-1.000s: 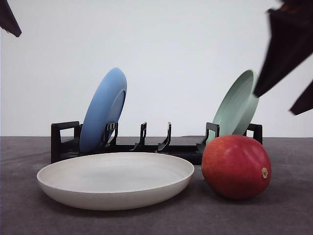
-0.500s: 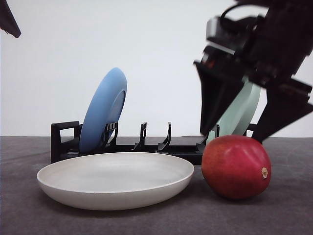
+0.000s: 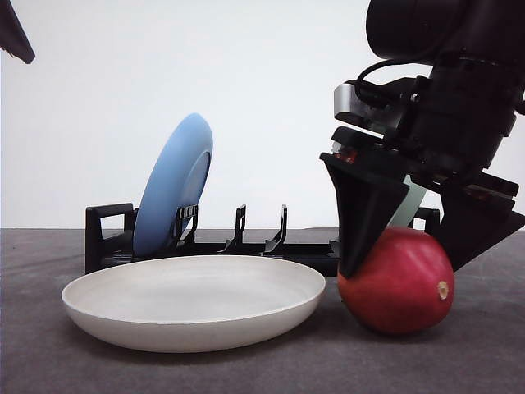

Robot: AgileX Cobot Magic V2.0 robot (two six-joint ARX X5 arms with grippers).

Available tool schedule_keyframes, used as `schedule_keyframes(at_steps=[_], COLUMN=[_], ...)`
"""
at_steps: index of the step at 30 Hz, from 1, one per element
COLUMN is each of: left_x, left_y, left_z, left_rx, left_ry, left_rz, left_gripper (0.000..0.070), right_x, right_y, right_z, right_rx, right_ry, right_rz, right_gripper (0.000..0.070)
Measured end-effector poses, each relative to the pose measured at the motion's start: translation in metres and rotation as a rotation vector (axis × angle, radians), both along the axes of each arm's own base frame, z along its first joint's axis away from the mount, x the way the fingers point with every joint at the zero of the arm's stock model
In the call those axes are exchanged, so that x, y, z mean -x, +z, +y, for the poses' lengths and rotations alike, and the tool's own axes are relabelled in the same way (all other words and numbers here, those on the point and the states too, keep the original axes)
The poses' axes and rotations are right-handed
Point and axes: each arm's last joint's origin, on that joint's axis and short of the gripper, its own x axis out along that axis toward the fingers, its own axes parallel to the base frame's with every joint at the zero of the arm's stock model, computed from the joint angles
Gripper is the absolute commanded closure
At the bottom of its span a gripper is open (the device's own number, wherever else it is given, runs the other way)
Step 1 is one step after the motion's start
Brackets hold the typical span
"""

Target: Place pomegranate in white plate

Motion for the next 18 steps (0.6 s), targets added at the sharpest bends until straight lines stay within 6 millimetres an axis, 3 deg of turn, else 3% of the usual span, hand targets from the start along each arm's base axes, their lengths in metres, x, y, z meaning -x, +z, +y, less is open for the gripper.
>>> schedule_keyframes(at_steps=[5, 9, 13, 18], left_x=[0.000, 0.000, 0.000, 0.000], left_y=[0.000, 0.000, 0.000, 0.000], left_z=[0.000, 0.000, 0.000, 0.000], left_rx=[0.000, 0.000, 0.000, 0.000], left_ry=[0.000, 0.000, 0.000, 0.000], left_rz=[0.000, 0.000, 0.000, 0.000], left_gripper=[0.0271, 0.0271, 0.0271, 0.0271], right_x=[0.001, -0.003, -0.010, -0.023], right_y=[0.006, 0.023, 0.040, 0.038], right_z=[-0.001, 0.005, 0.020, 0.051], right_rx=[0.028, 0.018, 0.011, 0.031], right_ry=[0.003, 0.027, 0.083, 0.166], right_rz=[0.040, 0.015, -0.016, -0.010], right_gripper=[0.0175, 0.0175, 0.0175, 0.0175])
